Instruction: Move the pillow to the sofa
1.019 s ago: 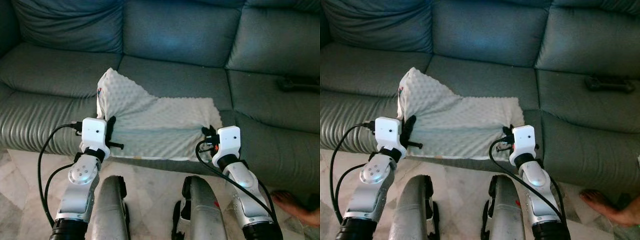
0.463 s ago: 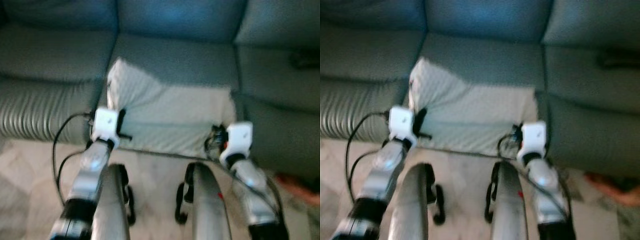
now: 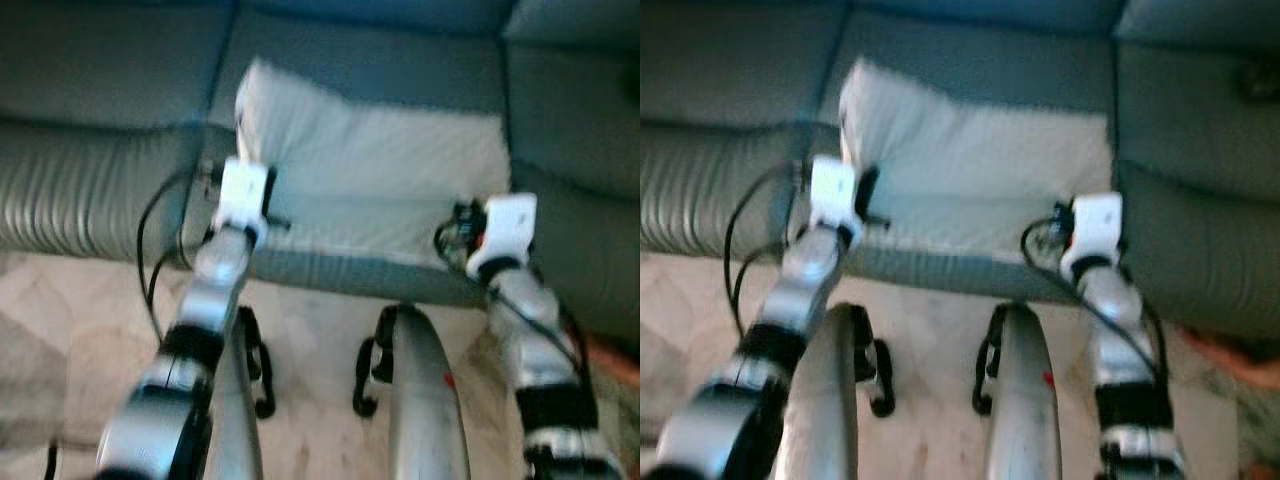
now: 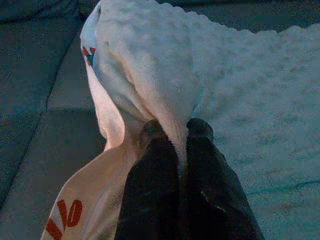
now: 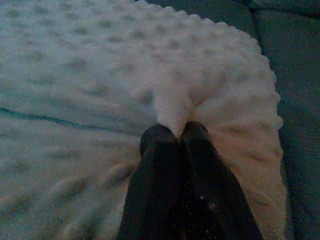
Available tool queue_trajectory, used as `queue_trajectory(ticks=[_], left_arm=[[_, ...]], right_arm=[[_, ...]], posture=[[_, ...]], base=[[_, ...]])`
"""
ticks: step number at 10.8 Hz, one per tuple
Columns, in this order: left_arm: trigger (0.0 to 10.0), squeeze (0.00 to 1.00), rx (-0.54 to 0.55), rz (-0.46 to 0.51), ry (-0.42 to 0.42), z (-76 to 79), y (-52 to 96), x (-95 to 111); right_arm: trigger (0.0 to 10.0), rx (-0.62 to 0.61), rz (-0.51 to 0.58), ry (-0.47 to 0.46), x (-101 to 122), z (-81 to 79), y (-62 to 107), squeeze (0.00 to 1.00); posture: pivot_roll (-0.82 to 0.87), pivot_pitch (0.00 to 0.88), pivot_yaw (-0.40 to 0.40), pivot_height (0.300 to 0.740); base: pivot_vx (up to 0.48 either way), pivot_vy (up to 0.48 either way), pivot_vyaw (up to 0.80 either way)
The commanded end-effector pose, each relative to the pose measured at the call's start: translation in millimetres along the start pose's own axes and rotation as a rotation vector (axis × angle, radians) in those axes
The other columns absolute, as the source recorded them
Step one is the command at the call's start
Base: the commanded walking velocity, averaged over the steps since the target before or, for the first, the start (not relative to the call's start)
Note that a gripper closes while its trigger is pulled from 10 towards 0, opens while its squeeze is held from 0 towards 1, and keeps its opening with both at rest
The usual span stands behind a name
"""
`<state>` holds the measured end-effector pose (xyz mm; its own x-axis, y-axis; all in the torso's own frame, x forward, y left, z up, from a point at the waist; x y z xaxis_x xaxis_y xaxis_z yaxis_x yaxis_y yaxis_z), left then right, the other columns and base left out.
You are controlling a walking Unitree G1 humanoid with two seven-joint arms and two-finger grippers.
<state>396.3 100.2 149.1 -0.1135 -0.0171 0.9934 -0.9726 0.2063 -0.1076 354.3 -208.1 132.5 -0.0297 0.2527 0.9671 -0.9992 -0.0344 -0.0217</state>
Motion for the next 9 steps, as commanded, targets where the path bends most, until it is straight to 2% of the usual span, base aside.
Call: queue_trajectory(ticks=[1, 2, 3, 4, 7, 9], left_arm=[[10.0, 0.00, 0.059, -0.050, 0.001, -11.7, 5.3, -16.2], [10.0, 0.00, 0.071, -0.041, -0.013, -9.9, 0.2, -13.7], [10.0, 1.00, 0.079, -0.018, -0.020, -10.7, -4.1, -8.6], [10.0, 1.00, 0.101, -0.012, -0.018, -19.6, -3.9, -9.3], [10.0, 1.00, 0.123, 0.003, -0.034, -29.5, -1.3, -10.4], [10.0, 1.00, 0.145, 0.026, -0.058, -33.1, -3.2, -5.4]], right_arm=[[10.0, -0.049, -0.060, -0.004, -16.7, 13.5, 4.9, 0.00], [10.0, -0.054, -0.053, 0.011, -14.4, 16.0, 0.5, 0.00], [10.0, -0.052, -0.048, -0.001, -13.9, 16.9, -2.0, 1.00], [10.0, -0.051, -0.047, 0.001, -16.8, 16.1, -0.9, 1.00], [10.0, -0.044, -0.047, 0.000, -21.4, 11.5, 3.0, 1.00], [10.0, -0.065, -0.029, 0.006, -18.8, 15.0, 2.4, 1.00]], posture=[[-0.06, 0.518, 0.032, 0.612], [-0.06, 0.512, 0.033, 0.612], [-0.06, 0.514, 0.033, 0.612], [-0.06, 0.514, 0.030, 0.612], [-0.06, 0.508, 0.023, 0.612], [-0.06, 0.496, 0.016, 0.612]], base=[[0.000, 0.000, 0.00], [0.000, 0.000, 0.00], [0.000, 0.000, 0.00], [0.000, 0.000, 0.00], [0.000, 0.000, 0.00], [0.000, 0.000, 0.00]])
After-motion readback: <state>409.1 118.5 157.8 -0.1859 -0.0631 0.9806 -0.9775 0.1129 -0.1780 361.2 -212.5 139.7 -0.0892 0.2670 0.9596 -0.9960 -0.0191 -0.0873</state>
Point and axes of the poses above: a point about 5 cm out from each wrist's last joint towards the gripper, its own y axis pointing back from the gripper into the wrist, its own x axis along the axis of the wrist's last joint, z = x × y, the point moved 3 cm from there along -y, pointing out of the wrist towards the gripper, and after that the axes turned 6 degrees about y, right-handed, at the moved point
